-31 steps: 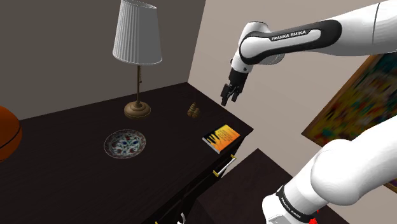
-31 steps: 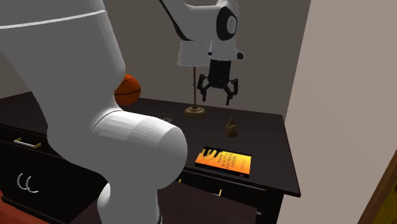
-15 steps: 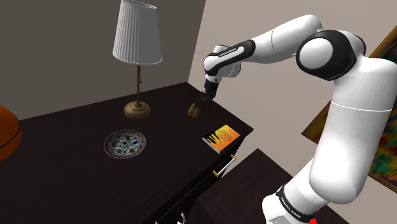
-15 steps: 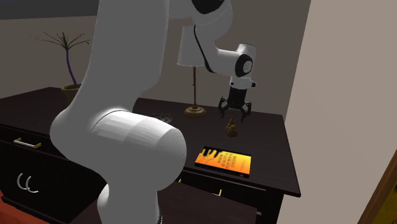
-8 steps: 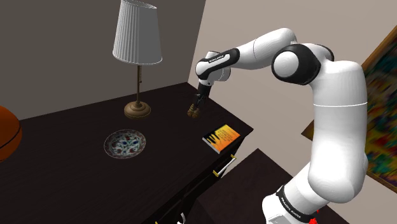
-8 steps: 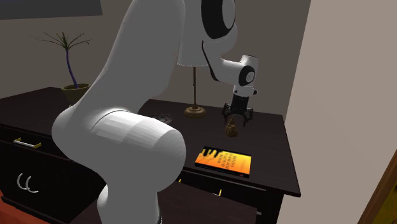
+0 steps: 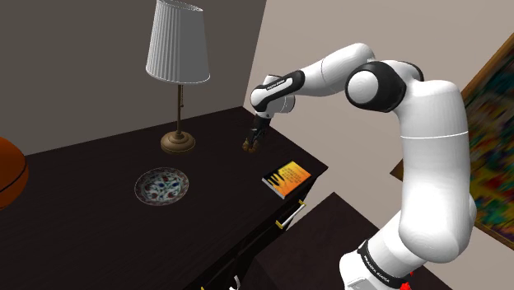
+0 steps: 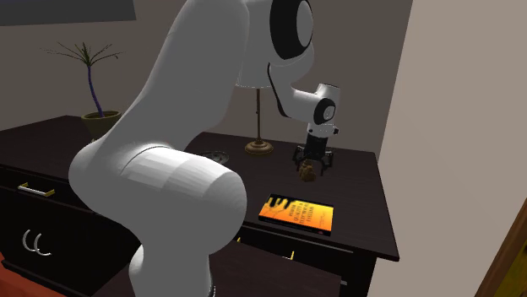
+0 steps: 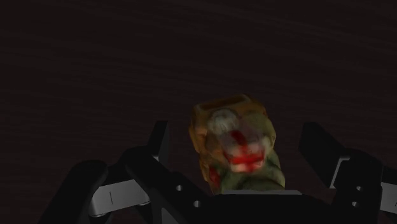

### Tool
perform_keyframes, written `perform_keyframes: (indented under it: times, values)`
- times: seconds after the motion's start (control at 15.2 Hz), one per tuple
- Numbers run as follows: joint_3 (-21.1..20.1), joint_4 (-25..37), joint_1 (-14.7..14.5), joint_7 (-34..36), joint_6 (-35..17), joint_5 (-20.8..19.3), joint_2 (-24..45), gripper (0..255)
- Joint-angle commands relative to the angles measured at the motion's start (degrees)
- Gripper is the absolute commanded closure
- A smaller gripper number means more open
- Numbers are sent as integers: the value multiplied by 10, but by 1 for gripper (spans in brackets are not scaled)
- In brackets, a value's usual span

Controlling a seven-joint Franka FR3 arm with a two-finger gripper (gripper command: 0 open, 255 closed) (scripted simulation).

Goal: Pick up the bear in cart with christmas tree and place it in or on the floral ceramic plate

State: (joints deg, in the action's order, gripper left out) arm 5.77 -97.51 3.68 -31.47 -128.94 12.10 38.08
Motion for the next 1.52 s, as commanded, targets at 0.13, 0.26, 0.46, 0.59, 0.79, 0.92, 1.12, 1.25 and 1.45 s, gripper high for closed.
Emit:
perform_keyframes:
  times: [0.13,0.26,0.46,0.59,0.79,0.92,1.12,1.25,1.45]
  values:
    - [0,0,0,0,-1,0,1,0]
    - [0,0,0,0,-1,0,1,0]
    - [0,0,0,0,-1,0,1,255]
    - [0,0,0,0,-1,0,1,255]
    - [0,0,0,0,-1,0,1,255]
    - [0,0,0,0,-1,0,1,255]
    - [2,-1,-1,3,14,-3,-15,255]
    - [3,-1,-2,5,24,-4,-25,255]
    - [5,0,-3,8,40,-7,-40,255]
